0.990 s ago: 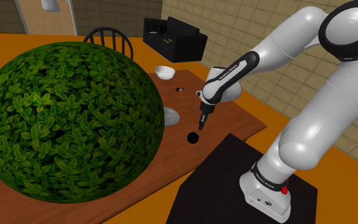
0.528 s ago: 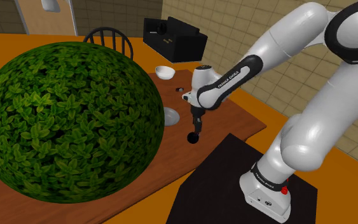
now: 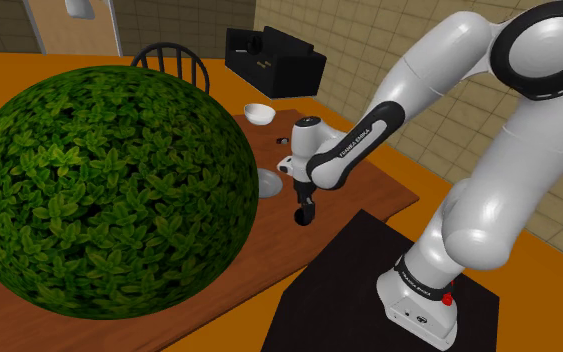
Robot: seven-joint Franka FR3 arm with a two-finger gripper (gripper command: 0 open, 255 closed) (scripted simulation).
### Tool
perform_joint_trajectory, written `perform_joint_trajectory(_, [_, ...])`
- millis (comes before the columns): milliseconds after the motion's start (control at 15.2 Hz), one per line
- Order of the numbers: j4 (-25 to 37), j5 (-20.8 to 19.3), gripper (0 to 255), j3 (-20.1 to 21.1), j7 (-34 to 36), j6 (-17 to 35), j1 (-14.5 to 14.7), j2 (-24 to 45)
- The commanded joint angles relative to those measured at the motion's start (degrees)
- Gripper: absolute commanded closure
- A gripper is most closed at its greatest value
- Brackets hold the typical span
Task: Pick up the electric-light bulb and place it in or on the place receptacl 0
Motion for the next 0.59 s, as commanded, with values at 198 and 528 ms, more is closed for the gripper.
perform_joint_trajectory(198, [-0.3, -0.5, 0, -0.2, 0.3, 1.6, -0.1, 1.3])
perform_joint_trajectory(528, [-0.3, -0.5, 255, -0.1, 0.3, 1.6, -0.1, 1.3])
